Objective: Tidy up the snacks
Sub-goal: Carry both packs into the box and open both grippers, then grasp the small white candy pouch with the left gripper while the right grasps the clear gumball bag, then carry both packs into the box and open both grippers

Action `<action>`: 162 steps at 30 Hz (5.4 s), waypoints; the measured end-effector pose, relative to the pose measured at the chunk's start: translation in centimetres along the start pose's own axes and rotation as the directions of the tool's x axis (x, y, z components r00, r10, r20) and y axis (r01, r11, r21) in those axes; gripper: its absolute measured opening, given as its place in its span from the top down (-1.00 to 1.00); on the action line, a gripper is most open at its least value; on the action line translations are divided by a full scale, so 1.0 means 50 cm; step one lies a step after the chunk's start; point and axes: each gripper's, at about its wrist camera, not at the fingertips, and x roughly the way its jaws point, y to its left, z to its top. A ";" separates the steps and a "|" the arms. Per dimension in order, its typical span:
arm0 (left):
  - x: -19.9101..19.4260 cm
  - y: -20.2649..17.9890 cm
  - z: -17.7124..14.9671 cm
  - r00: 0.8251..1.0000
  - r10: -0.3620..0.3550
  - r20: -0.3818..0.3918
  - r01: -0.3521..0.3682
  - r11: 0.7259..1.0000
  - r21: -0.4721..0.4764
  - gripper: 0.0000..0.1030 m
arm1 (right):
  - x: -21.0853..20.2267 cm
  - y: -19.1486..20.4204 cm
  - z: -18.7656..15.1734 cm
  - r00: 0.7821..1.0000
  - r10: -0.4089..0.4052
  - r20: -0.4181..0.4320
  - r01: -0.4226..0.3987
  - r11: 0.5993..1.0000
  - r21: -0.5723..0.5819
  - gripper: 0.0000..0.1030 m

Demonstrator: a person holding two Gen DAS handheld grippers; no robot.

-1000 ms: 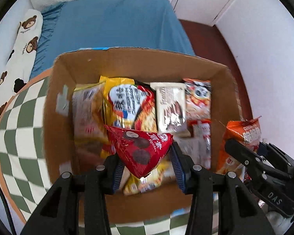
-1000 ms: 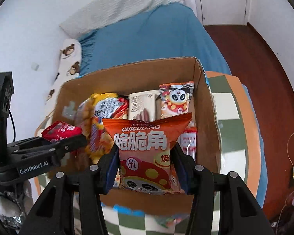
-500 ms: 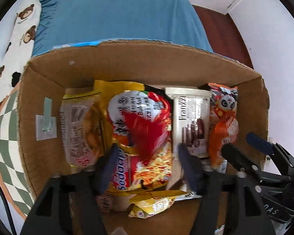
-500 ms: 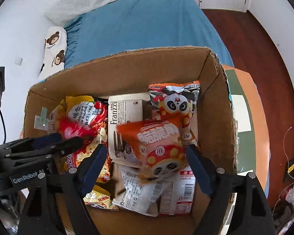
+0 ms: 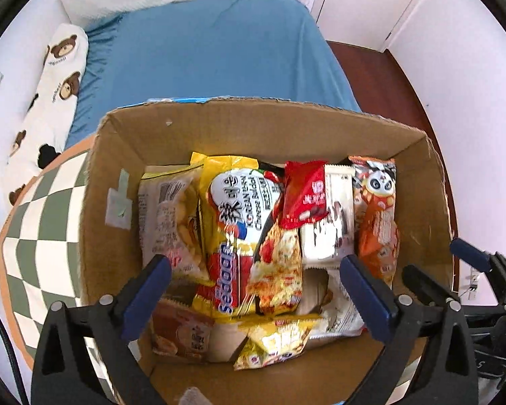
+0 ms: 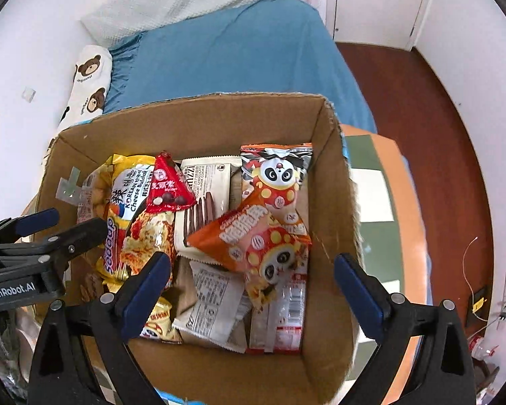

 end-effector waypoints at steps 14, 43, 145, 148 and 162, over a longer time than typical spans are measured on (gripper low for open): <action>-0.140 -0.018 -0.129 0.980 0.017 0.199 -0.015 1.000 -0.009 -0.99 | -0.155 0.015 -0.133 0.982 -0.063 0.180 0.070 0.997 -0.030 -0.93; -0.353 -0.039 -0.395 0.887 0.084 0.455 -0.082 0.996 -0.024 -0.99 | -0.442 0.043 -0.373 0.898 0.005 0.441 0.001 1.000 -0.013 -0.93; -0.037 0.050 -0.041 0.995 -0.094 -0.035 0.092 0.994 -0.059 -0.05 | -0.067 0.112 -0.079 0.976 0.209 0.055 -0.207 0.977 -0.051 0.02; 0.014 0.051 -0.018 0.992 -0.094 -0.087 0.089 0.994 -0.058 -0.07 | -0.003 0.116 -0.050 0.980 0.197 0.014 -0.196 0.979 -0.047 0.02; 0.067 0.062 -0.018 0.991 -0.053 -0.119 0.044 0.996 -0.075 -0.82 | 0.041 0.066 -0.024 0.999 0.048 -0.023 -0.049 0.998 -0.028 -0.90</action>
